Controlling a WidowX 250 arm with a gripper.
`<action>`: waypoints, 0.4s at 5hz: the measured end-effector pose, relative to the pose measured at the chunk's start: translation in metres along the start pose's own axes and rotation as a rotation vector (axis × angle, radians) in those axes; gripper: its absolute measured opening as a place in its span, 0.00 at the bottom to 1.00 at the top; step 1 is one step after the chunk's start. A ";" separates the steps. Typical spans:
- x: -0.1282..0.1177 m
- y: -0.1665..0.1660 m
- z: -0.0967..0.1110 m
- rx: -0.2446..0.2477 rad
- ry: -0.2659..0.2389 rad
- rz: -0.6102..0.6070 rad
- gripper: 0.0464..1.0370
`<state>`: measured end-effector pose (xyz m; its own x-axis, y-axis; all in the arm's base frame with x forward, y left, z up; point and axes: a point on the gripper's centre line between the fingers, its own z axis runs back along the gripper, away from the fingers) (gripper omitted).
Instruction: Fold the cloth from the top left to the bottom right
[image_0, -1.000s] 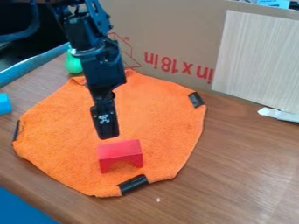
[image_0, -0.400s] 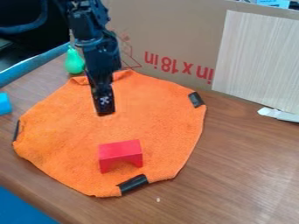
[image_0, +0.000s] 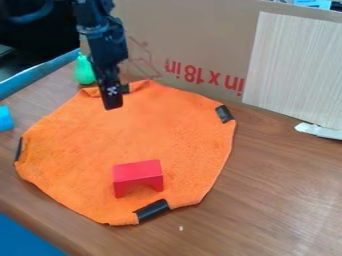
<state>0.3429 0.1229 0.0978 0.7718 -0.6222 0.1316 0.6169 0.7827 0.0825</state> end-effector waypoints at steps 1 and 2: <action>-0.003 0.022 -0.007 -0.018 0.012 -0.011 0.96; -0.002 0.037 -0.013 -0.020 0.014 -0.025 0.96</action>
<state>0.3664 0.1527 0.0881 0.7581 -0.6419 0.1154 0.6389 0.7665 0.0663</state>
